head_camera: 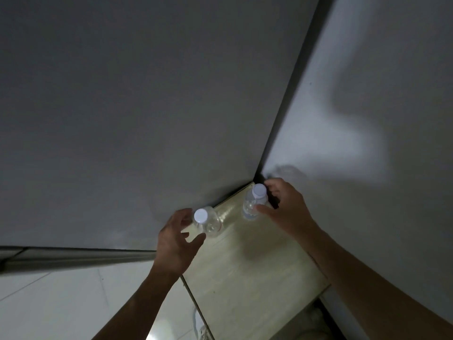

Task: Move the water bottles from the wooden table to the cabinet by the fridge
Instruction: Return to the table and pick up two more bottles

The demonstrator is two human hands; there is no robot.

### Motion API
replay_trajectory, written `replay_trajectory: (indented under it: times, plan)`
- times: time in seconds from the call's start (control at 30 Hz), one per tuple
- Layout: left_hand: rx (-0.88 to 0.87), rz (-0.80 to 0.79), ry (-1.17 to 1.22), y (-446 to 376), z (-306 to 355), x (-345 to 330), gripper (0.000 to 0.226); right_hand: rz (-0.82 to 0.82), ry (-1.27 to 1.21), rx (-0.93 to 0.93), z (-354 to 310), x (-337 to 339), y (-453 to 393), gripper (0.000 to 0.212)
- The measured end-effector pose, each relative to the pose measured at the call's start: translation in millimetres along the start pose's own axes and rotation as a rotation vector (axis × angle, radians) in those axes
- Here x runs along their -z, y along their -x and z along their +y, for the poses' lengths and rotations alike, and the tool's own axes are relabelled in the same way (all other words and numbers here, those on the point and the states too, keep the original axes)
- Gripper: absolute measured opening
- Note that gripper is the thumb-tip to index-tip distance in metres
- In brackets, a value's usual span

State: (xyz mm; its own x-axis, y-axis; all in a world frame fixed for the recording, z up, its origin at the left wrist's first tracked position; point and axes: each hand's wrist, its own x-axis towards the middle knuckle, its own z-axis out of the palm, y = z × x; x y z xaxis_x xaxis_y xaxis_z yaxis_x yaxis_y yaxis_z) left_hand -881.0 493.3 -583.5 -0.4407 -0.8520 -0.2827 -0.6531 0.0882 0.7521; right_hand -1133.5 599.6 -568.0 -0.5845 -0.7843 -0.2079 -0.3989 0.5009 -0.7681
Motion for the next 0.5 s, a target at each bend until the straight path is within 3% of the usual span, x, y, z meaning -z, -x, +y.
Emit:
replay_trajectory:
  times: [0.23,0.5]
  plan:
    - [-0.067,-0.014,-0.019,16,72,49,0.059,-0.025,0.127,0.088,-66,64,28,0.054]
    - [-0.297,-0.002,-0.176,41,183,110,0.055,0.031,0.217,0.162,-168,146,66,0.043]
